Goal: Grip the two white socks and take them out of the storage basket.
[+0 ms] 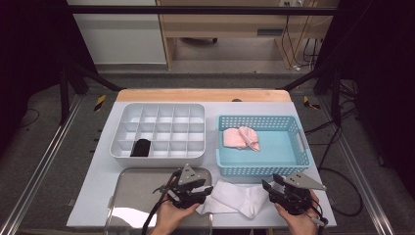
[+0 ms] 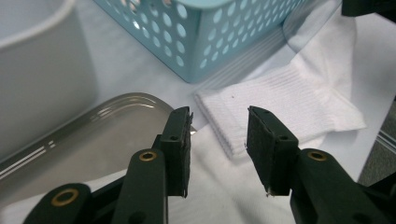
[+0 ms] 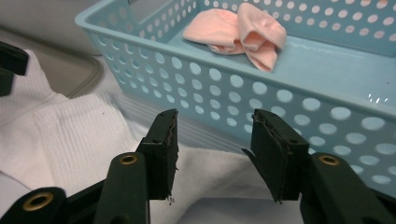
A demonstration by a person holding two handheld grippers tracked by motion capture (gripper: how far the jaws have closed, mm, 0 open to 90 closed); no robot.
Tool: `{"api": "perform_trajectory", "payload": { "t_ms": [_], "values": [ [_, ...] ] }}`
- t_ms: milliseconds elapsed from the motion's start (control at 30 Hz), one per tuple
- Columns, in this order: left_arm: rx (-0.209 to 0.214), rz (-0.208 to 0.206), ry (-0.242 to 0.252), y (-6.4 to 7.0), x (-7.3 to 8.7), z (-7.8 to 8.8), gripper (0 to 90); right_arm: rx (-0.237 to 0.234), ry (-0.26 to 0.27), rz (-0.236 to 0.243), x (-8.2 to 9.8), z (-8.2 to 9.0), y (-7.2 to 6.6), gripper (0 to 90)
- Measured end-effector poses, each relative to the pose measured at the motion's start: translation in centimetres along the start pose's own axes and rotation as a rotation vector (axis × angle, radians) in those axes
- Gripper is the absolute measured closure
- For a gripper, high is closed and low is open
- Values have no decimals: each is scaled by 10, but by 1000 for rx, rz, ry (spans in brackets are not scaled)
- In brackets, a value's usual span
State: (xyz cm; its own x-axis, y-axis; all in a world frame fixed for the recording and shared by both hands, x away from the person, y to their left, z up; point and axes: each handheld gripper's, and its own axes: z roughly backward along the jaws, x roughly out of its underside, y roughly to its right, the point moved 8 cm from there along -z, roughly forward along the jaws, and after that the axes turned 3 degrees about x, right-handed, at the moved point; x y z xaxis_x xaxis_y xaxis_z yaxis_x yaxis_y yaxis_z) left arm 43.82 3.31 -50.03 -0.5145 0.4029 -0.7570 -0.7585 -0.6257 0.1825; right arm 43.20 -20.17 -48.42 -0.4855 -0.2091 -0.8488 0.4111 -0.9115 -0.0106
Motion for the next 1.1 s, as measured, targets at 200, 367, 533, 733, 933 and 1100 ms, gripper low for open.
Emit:
{"api": "perform_trajectory", "payload": {
  "t_ms": [200, 367, 533, 733, 933, 1100],
  "values": [
    [9, 10, -46, 2, 5, -23, 607, -23, -57, 24, 11, -12, -4, 516],
    [3, -7, -63, 6, 8, -30, 679, -57, -146, 36, 25, -24, -8, 689],
    [-7, -24, -78, 8, 10, -33, 810, -93, -171, 36, 26, -22, -12, 830],
    [38, -35, -44, 12, 4, -22, 876, -95, -143, 26, 19, -14, -12, 833],
    [55, -77, 7, 17, -2, 18, 879, -121, -83, 12, -1, 3, -21, 833],
    [29, -49, 16, -3, 7, 49, 878, -185, -99, 41, -11, -5, -50, 831]
  ]
}}
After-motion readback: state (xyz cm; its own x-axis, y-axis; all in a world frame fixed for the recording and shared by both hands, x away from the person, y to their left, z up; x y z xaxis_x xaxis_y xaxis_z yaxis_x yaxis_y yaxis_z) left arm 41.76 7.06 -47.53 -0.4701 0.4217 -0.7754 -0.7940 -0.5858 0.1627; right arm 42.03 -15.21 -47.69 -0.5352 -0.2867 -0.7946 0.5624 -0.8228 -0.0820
